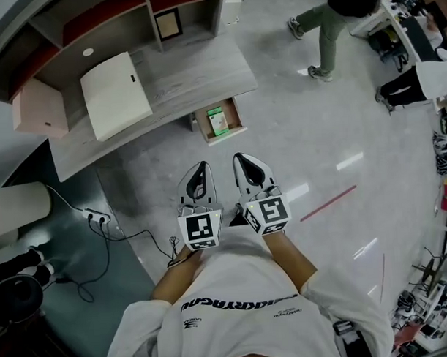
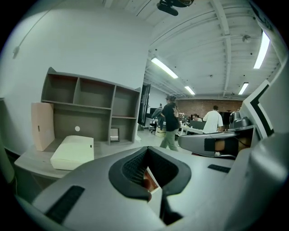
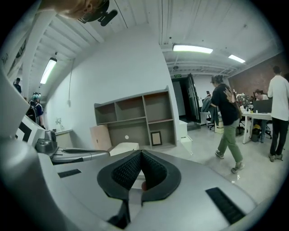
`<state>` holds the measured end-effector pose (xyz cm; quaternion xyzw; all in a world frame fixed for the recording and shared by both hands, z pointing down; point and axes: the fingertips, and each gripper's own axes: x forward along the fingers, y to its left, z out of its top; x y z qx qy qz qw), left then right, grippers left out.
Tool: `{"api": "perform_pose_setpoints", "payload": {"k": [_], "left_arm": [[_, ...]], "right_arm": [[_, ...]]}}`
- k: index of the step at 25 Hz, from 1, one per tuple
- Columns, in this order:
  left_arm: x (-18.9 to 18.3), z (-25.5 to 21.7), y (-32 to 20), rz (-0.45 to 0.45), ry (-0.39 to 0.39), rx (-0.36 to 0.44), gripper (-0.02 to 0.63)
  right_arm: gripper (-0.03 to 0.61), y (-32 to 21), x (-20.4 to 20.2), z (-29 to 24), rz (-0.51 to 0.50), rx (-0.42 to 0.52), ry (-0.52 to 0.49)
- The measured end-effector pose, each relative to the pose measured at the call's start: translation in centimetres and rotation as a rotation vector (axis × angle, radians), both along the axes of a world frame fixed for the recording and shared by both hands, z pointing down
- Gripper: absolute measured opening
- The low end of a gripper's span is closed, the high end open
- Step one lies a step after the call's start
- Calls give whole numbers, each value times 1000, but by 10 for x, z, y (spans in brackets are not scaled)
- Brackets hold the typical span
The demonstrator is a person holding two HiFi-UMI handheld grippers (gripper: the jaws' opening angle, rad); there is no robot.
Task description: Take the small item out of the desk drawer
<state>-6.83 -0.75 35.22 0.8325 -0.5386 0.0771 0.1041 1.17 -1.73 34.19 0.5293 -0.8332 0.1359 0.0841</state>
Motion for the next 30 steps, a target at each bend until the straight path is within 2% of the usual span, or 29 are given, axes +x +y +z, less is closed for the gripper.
{"api": "perform_pose_setpoints", "payload": {"k": [3, 15, 30], "left_arm": [[3, 15, -11, -2, 1, -35, 15], [13, 88, -51, -100, 14, -154, 15], [30, 173, -95, -141, 16, -213, 15]], "right_arm": [[31, -14, 1, 10, -10, -15, 3], [31, -57, 9, 85, -69, -132, -12], [31, -110, 29, 204, -67, -262, 14]]}}
